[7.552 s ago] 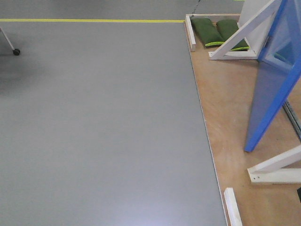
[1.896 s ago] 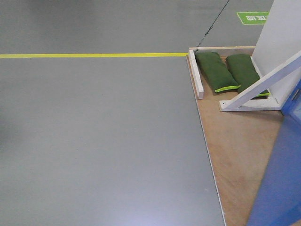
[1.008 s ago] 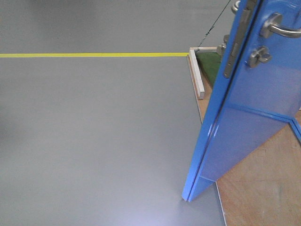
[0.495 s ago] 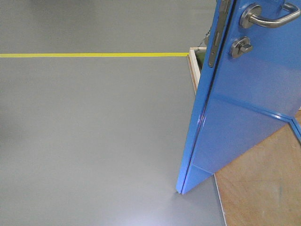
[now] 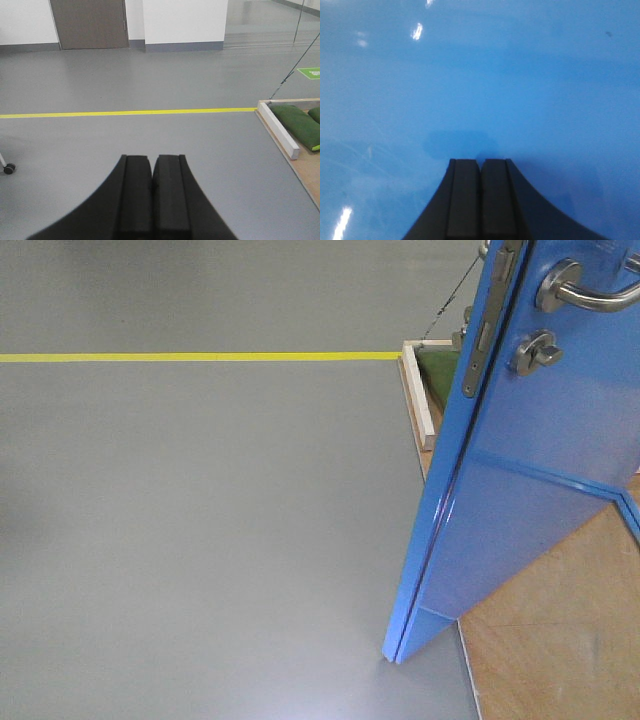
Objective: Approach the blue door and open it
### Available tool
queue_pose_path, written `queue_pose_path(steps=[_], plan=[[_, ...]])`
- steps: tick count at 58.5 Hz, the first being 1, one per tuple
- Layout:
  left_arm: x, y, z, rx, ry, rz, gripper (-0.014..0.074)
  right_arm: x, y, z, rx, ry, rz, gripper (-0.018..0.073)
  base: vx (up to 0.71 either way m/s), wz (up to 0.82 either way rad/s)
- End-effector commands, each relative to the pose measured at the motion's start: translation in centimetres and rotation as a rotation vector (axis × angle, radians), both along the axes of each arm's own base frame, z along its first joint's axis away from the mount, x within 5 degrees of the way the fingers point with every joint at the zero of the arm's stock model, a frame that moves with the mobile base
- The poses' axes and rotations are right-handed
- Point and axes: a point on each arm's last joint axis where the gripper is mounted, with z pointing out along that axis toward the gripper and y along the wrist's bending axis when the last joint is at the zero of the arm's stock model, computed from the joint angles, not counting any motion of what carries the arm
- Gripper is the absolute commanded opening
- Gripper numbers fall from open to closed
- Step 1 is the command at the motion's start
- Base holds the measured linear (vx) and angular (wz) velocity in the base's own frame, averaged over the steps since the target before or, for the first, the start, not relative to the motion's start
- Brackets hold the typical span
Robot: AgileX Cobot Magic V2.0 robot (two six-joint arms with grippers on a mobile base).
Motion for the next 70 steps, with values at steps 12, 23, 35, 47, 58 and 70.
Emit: queue_pose_path(steps=[12,23,35,47,58,70], plan=[[-0.09,-0.07,1.70,-0.003,-0.121,-0.008,0.0073,-1.20,-0.08,2.28,-0.001,-0.071,-0.021,0.0011,0.00,0.00],[-0.09,-0.07,1.70,-0.003,-0.121,-0.008,0.0073,-1.20,-0.08,2.28,-0.001,-0.071,-0.020,0.0011,0.00,0.00],[-0.09,-0.07,1.70,-0.003,-0.121,-0.008,0.0073,-1.20,-0.10,2.29,0.000,-0.072,-0.023,0.0011,0.00,0.00],[-0.09,-0.07,1.70,-0.003,-0.121,-0.008,0.0073,-1.20,-0.11,2.29,0.000,-0.072,-0.024,0.0011,0.00,0.00],[-0.09,-0.07,1.70,-0.003,-0.121,-0.008,0.0073,-1.20,-0.11,2.29,0.000,-0.072,-0.024,0.0011,0.00,0.00],[-0.09,-0.07,1.70,-0.003,-0.121,-0.008,0.0073,-1.20,-0.11,2.29,0.000,-0.072,-0.024,0.0011,0.00,0.02]])
